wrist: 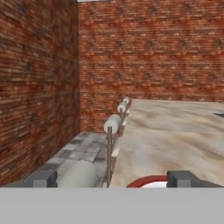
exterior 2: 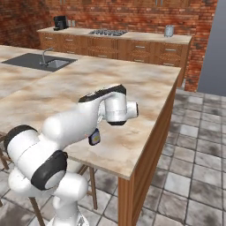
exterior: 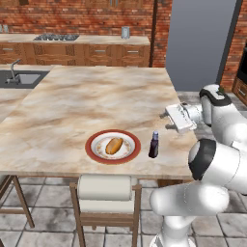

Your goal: Move the hot dog bun to the plate on the dining table and place the condiment next to that plate. Then navigate to the fridge and take the sausage and place it on the plate as well.

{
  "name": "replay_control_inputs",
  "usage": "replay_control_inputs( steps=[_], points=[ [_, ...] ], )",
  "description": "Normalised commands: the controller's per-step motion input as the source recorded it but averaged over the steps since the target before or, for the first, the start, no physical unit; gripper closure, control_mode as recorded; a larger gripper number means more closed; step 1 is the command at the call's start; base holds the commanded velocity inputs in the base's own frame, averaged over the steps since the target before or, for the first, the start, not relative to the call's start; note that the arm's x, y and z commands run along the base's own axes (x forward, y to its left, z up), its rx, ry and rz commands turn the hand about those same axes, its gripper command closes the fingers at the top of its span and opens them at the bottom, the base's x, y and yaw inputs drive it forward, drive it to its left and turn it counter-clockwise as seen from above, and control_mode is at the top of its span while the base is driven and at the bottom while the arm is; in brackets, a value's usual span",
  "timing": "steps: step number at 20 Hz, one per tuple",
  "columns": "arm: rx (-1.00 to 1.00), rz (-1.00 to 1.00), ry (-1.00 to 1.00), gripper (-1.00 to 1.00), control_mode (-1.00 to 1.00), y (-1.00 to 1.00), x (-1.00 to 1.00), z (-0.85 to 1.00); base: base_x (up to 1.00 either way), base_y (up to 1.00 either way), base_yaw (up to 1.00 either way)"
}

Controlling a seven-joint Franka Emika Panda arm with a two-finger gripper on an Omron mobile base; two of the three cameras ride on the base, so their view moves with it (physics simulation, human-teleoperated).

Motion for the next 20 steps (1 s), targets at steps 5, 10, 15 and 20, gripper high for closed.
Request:
replay_control_inputs(
  steps=[5, 10, 15, 20],
  points=[
    [0.0, -0.39, 0.12, -1.0, -1.0, 0.13, -0.65, 0.74, 0.0, 0.0, 0.0],
    [0.0, -0.5, 0.19, -1.0, -1.0, 0.05, -0.51, 0.69, 0.0, 0.0, 0.0],
    [0.0, -0.55, 0.27, -1.0, -1.0, 0.05, -0.4, 0.58, 0.0, 0.0, 0.0],
    [0.0, -0.55, 0.22, -1.0, -1.0, 0.0, -0.53, 0.48, 0.0, 0.0, 0.0]
  ],
)
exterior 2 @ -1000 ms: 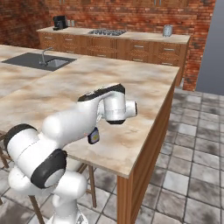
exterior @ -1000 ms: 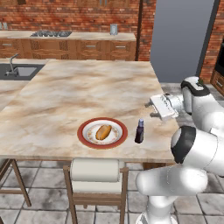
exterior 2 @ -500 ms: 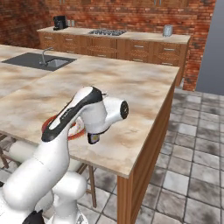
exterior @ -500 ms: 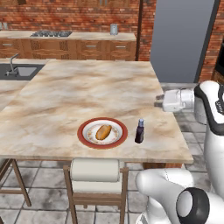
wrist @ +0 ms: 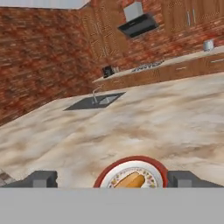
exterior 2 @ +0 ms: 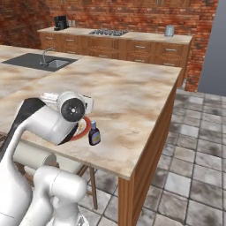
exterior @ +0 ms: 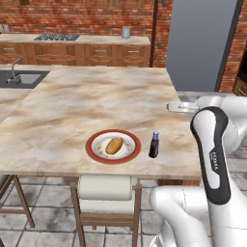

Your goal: Move the hot dog bun to the plate on the dining table and place the condiment next to that plate. Then navigate to the fridge and take the sausage and place it on the plate as well.

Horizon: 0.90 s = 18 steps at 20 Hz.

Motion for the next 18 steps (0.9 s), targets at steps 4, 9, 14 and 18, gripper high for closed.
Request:
replay_control_inputs(
  steps=[4, 9, 14, 18],
  points=[
    [0.0, -0.55, 0.23, -1.0, -1.0, 0.0, -0.5, 0.42, 0.0, 0.0, 0.0],
    [0.0, -0.42, 0.21, -1.0, -1.0, -0.09, -0.61, 0.42, 0.0, 0.0, 0.0],
    [-0.14, -0.1, 0.15, -1.0, -1.0, -0.25, -0.76, 0.11, 0.0, 0.0, 0.0],
    [-0.24, 0.06, 0.13, -1.0, -1.0, -0.13, -0.91, 0.0, 0.0, 0.0, 0.0]
  ],
)
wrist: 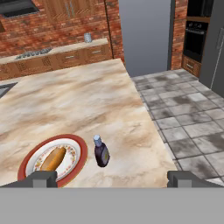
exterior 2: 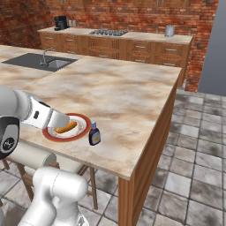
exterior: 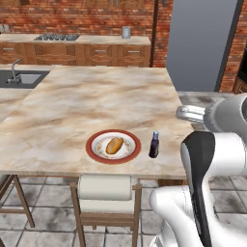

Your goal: Move the hot dog bun to the plate on the dining table and place the condiment next to that plate. Then navigate to the fridge and take the sausage and place it on the plate as well.

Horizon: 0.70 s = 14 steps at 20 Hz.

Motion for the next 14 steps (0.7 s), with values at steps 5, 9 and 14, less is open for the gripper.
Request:
replay_control_inputs(
  steps=[5, 9, 14],
  points=[
    [-0.06, 0.04, 0.17, -1.0, -1.0, -0.02, -0.72, 0.0, 0.0, 0.0, 0.0],
    [0.0, 0.0, 0.08, -1.0, -1.0, 0.0, -0.53, -0.06, 0.0, 0.0, 0.0],
    [-0.01, 0.01, 0.0, -1.0, -1.0, 0.01, -0.34, -0.08, 0.0, 0.0, 0.0]
  ],
)
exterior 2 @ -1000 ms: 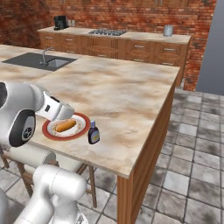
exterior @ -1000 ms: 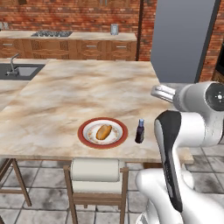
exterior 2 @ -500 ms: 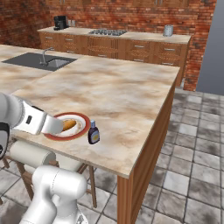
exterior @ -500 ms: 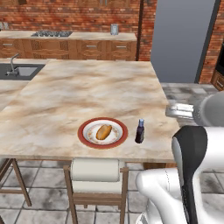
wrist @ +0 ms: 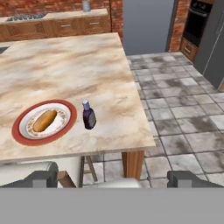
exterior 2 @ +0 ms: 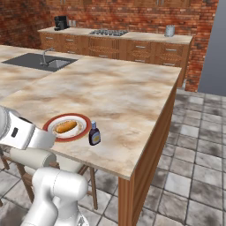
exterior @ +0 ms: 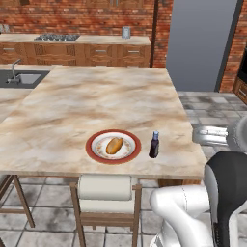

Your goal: Move the hot dog bun to the plate on the dining table and place the condiment next to that plate. Then navigate to the fridge and take the sausage and place it on the plate as well.

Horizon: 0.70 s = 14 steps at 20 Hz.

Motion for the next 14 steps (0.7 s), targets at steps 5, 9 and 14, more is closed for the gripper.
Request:
replay_control_inputs(
  steps=[5, 9, 14],
  points=[
    [0.0, -0.01, -0.01, -1.0, -1.0, -0.01, -0.05, 0.0, 0.0, 0.0, 0.0],
    [0.01, -0.1, 0.0, -1.0, 1.0, -0.05, -0.17, 0.0, -0.2, -0.14, -0.23],
    [0.0, 0.0, 0.0, -1.0, 1.0, 0.0, 0.0, 0.0, -0.15, -0.55, -0.71]
  ],
)
